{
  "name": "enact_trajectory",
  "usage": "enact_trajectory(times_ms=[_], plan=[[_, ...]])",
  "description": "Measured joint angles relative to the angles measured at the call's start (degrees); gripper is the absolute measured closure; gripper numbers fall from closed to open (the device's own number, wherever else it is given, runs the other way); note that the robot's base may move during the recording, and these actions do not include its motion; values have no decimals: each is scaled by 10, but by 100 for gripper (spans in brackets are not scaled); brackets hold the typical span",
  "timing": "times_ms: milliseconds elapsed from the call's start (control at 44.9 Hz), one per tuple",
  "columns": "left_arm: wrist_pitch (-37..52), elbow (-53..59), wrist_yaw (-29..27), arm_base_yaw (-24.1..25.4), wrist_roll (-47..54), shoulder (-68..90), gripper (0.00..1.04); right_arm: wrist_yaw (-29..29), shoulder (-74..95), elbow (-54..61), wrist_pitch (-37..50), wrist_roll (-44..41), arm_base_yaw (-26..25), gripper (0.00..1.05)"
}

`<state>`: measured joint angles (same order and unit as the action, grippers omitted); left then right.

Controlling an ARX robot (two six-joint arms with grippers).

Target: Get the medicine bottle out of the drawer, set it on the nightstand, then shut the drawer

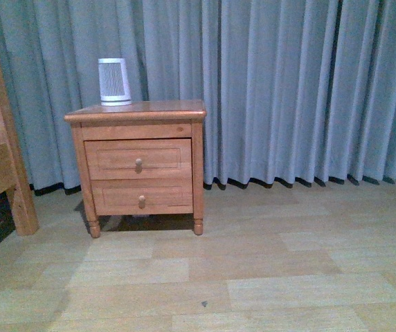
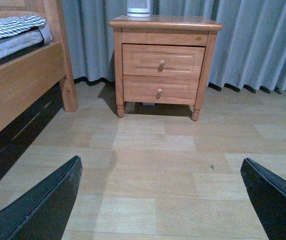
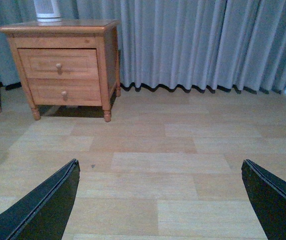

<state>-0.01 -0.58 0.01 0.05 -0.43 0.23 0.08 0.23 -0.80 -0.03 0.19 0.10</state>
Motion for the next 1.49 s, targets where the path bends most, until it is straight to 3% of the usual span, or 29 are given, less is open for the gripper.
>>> enact_trajectory(times_ms=[1492], plan=[[0,0,0,0,0,0,6,-1,0,0,0,0,0,7]])
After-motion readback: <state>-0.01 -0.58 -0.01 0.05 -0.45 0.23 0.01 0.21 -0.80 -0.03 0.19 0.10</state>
